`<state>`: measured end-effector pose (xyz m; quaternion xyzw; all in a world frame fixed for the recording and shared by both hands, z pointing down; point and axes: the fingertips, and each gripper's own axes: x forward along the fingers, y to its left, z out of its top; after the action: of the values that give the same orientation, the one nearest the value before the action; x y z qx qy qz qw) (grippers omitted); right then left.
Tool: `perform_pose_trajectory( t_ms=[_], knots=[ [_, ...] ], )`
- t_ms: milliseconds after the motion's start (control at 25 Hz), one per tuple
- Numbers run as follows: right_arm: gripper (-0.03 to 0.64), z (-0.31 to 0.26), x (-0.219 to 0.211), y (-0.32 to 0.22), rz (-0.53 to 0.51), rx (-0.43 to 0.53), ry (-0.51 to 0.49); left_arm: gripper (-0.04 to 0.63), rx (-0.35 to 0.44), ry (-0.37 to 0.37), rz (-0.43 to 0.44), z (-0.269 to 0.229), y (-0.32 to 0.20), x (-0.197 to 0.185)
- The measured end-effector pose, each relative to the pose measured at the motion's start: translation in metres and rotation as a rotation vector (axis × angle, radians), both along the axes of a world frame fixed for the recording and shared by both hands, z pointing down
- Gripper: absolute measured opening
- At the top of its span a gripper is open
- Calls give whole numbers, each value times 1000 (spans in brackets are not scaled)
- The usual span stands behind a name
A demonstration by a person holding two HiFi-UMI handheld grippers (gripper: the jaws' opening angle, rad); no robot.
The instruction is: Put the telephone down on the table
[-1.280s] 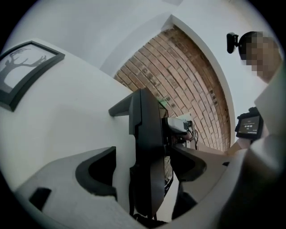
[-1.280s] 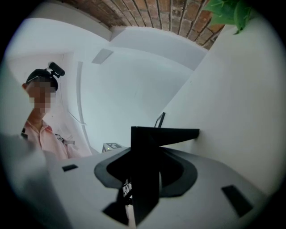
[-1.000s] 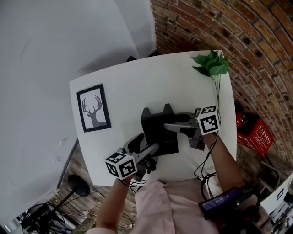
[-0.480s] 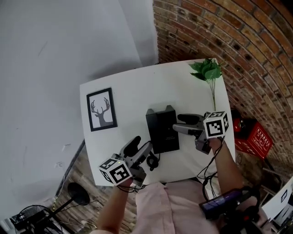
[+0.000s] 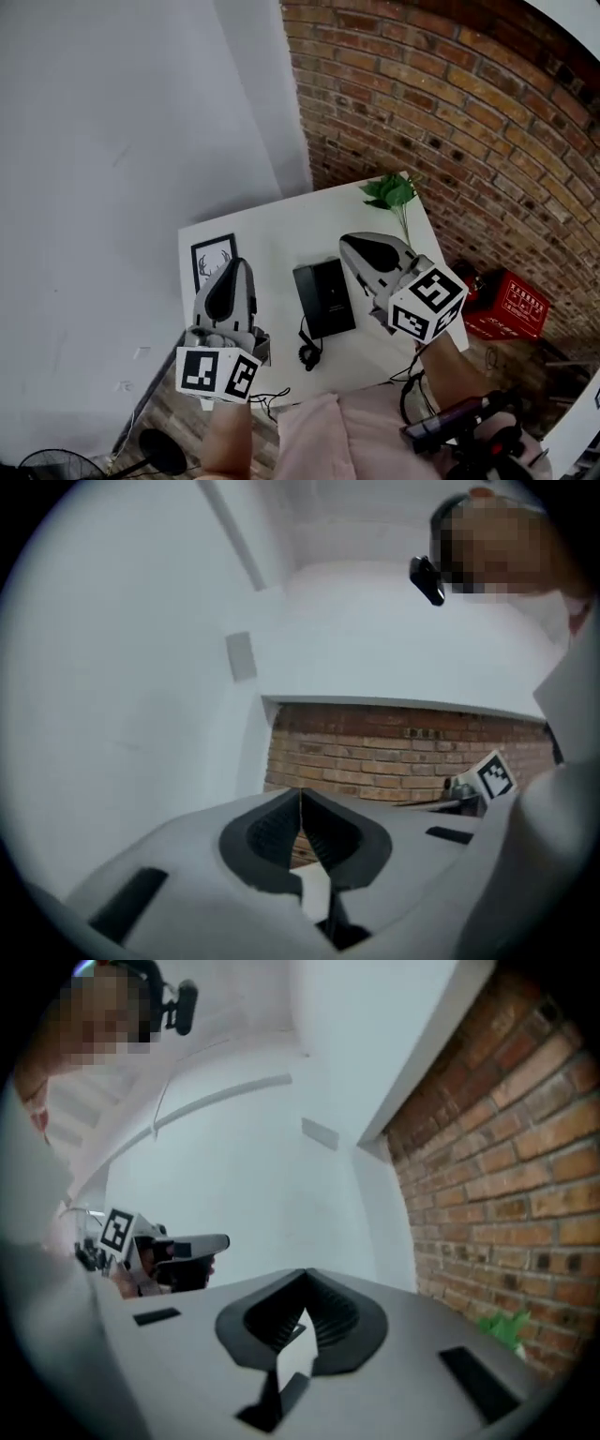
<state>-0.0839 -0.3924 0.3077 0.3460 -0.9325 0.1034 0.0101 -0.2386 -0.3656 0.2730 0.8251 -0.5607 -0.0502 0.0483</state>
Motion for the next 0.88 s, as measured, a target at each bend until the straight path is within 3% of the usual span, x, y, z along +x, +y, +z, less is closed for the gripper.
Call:
perform_pose_trajectory(
  t_ms=[40,120,200,400,600,880],
  knots=[
    [6,-13,-1,2,30,62,18,0,37,-56,-32,-14,0,1],
    [6,-37,-4,4,86,170,45,0,104,-146,-80,-36,-1,5],
    [6,-53,-5,10,130,246,64,0,151,-187,-113,-48,1,9],
    [5,-63,0,23,183,312,79,0,165,-194,-138,-46,9,17],
    [3,-65,5,27,204,323,98,0,160,-170,-128,-44,10,22],
    [3,-68,4,29,209,339,101,0,176,-190,-107,-47,11,36]
  ],
)
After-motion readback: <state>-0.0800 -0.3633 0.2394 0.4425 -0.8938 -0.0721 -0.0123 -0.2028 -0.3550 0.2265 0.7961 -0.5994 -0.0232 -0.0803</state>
